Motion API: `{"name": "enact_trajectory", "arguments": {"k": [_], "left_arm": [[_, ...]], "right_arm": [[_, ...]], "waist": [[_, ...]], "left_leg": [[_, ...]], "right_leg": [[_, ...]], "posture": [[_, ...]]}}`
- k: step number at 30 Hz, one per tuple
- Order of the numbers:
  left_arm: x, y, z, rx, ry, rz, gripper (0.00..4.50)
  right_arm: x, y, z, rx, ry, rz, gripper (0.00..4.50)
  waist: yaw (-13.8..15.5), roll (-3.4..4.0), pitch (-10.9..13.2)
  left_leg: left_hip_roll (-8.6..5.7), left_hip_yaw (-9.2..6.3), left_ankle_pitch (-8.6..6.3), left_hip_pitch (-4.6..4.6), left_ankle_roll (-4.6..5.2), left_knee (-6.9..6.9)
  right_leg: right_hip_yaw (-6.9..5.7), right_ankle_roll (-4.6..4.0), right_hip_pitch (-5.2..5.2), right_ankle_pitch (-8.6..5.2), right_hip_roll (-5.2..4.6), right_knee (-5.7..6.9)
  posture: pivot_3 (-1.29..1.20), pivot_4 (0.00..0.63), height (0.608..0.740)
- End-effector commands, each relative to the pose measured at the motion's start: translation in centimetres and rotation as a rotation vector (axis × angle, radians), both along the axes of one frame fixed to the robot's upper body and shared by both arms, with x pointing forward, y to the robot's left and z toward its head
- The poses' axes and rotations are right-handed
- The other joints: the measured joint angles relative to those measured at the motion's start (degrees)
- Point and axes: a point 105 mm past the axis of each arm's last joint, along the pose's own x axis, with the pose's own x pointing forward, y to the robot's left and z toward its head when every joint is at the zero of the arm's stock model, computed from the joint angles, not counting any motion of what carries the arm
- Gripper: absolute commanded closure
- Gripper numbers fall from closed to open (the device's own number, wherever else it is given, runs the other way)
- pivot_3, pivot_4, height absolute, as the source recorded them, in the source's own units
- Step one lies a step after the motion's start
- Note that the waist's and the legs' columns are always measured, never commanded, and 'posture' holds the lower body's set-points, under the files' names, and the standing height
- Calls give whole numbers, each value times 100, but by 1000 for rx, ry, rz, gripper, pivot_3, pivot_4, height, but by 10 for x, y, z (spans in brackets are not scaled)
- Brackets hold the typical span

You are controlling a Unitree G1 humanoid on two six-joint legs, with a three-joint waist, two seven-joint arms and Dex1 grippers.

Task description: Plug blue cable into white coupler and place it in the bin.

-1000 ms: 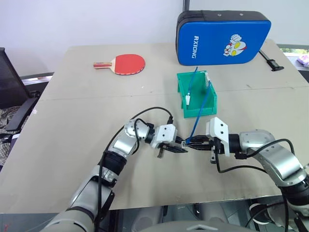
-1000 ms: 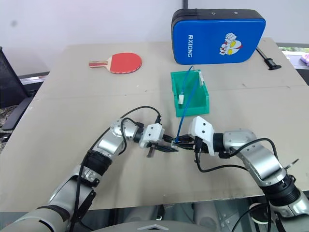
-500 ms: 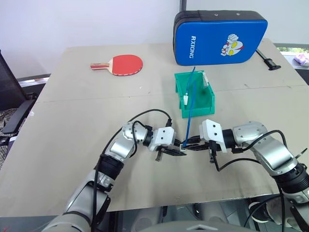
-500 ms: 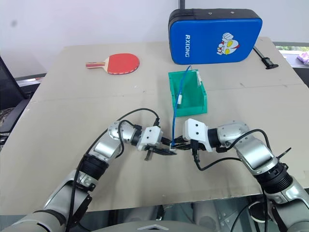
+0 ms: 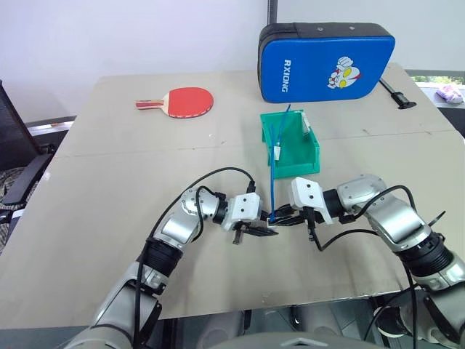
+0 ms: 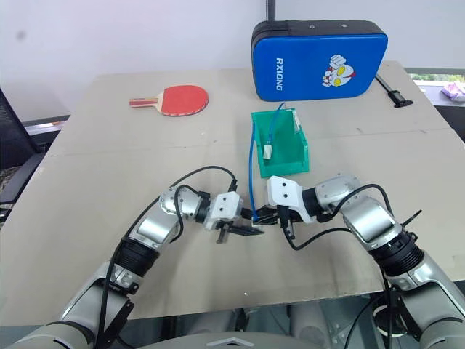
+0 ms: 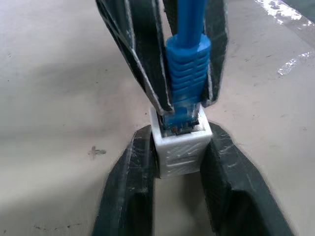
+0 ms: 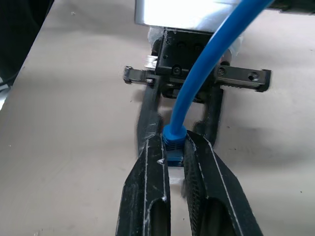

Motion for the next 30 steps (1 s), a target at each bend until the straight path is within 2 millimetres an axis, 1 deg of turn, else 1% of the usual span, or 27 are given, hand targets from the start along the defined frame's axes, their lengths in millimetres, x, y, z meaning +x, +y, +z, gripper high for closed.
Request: {"name": "enact_trajectory", "arguments": {"k": [1, 2, 3, 4, 6, 8, 9, 11, 13, 15, 17, 18, 20, 22, 26, 28, 30], "left_arm": [[-2, 0, 23, -88, 9, 27, 1776], [-4, 2, 24, -99, 26, 42, 1487], [-6, 4, 26, -105, 46, 53, 1079], [-7, 10, 28, -115, 62, 86, 1079], [-10, 20, 33, -133, 91, 146, 1079], [-14, 28, 38, -158, 109, 201, 1079], [-16, 32, 44, -198, 104, 255, 1079], [-17, 40, 58, -289, 76, 369, 1079], [-19, 45, 66, -342, 52, 444, 1079], [-25, 48, 77, -424, 34, 487, 1079], [-30, 54, 80, -439, -1, 534, 1079], [-32, 55, 80, -434, -13, 548, 1079], [-34, 63, 91, -486, -23, 593, 1079], [-36, 68, 99, -539, -7, 620, 1079], [-41, 75, 111, -614, -27, 655, 1079], [-45, 77, 112, -627, -22, 671, 1079], [-46, 76, 112, -634, -18, 684, 975]], "right_arm": [[-4, -9, -27, -22, 101, -69, 4500], [-3, -8, -16, 30, 93, -82, 4500], [-3, -7, -7, 78, 88, -93, 4500], [-5, -7, 8, 142, 86, -101, 4500], [-11, -10, 30, 225, 92, -112, 4500], [-16, -15, 45, 267, 97, -125, 4500], [-15, -20, 56, 299, 79, -159, 4500], [-8, -32, 74, 350, 31, -242, 4500], [-1, -39, 85, 377, -10, -308, 4500], [12, -48, 98, 414, -59, -398, 4500], [27, -57, 108, 440, -105, -491, 4500], [32, -59, 111, 445, -118, -521, 4500], [66, -69, 119, 465, -158, -667, 4500], [87, -73, 122, 463, -182, -739, 4500], [114, -67, 125, 481, -176, -792, 4500], [123, -62, 118, 453, -148, -775, 4500], [134, -66, 104, 404, -126, -806, 3735]], "waist": [[9, 2, -6], [11, 2, -8], [10, 3, -8], [4, 5, -6], [7, 5, -3], [5, 11, 3], [10, 13, 4], [30, 13, 5], [56, 13, 6], [80, 13, 6], [82, 13, 6], [77, 13, 6], [35, 13, 7], [37, 13, 7], [32, 14, 8], [19, 15, 8], [21, 15, 9]], "left_leg": [[0, 0, 0, 0, 0, 0], [0, 0, 0, 1, 0, 0], [0, 0, 0, 2, 0, 1], [0, -1, 0, 2, 0, 1], [0, -1, 0, -6, 0, 0], [1, -5, 0, -18, 0, 0], [0, -3, 0, -34, -1, 2], [-1, -2, 0, -47, -1, 0], [-2, -3, 0, -46, -1, 0], [-2, -2, 0, -46, -1, 0], [-2, 2, 0, -46, -2, -1], [-2, 6, 0, -44, -2, -1], [-1, 10, 0, -42, -2, -1], [-1, 14, 0, -41, -2, -2], [1, 13, 1, -42, -3, -3], [1, 15, 1, -44, -3, -3], [1, 17, 1, -48, -3, -5]], "right_leg": [[-1, 0, 1, 0, 0, 0], [-1, 0, 3, 0, 0, 0], [0, 0, 4, 0, -1, 0], [0, 0, 4, 0, -1, 0], [4, 0, -6, 0, -1, 1], [1, -1, -18, 0, -1, 1], [4, -1, -34, 0, -2, 4], [6, -1, -45, 0, -5, 6], [5, -1, -44, 0, -7, 3], [4, -1, -42, 0, -7, 1], [5, -1, -42, 1, -8, 2], [7, -1, -42, 1, -7, 2], [9, -3, -41, 1, -7, 2], [10, -14, -41, 9, -6, 2], [6, -16, -42, 10, -3, 0], [9, -16, -43, 10, -4, -5], [12, -17, -46, 10, -4, -10]], "posture": [[0, 150, 729], [0, 150, 729], [0, 150, 729], [0, 150, 729], [0, 150, 729], [0, 150, 729], [0, 150, 729], [0, 150, 729], [0, 150, 729], [0, 150, 729], [0, 150, 729], [0, 150, 729], [0, 150, 729], [0, 150, 729], [0, 150, 729], [0, 150, 729], [0, 150, 729]]}}
